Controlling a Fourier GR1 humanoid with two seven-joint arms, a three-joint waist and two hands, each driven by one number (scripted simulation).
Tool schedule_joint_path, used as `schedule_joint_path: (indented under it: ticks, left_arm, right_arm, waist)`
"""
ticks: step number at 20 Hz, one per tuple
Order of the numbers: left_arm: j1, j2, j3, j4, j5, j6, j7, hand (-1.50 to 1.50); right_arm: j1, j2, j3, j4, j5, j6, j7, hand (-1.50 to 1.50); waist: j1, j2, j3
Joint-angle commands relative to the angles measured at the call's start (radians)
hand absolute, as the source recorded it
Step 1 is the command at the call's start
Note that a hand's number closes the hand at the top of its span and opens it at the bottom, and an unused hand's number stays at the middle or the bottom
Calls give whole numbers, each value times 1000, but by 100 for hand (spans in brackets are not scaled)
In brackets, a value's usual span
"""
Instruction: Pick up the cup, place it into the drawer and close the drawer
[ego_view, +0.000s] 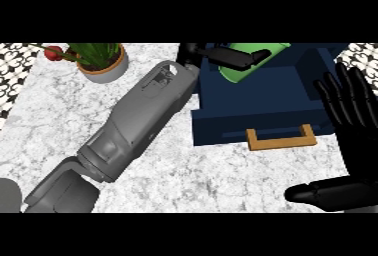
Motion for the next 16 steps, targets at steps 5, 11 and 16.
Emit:
schedule_joint_path:
  ticks: [5, 11, 16]
  left_arm:
    - [-35, 0, -159, 54, 30, 52, 62, 150]
    - [2, 0, -211, 74, 42, 98, 25, -150]
    - [-5, 0, -176, 7, 144, 62, 1, -150]
  right_arm:
    - [-1, 1, 0, -3, -31, 17, -1, -150]
    - [-1, 31, 63, -44, -10, 9, 13, -150]
    - [-54, -5, -15, -6, -88, 31, 13, -150]
  waist:
    - [-24, 2, 1]
    - [-40, 6, 0]
    - [-40, 8, 0]
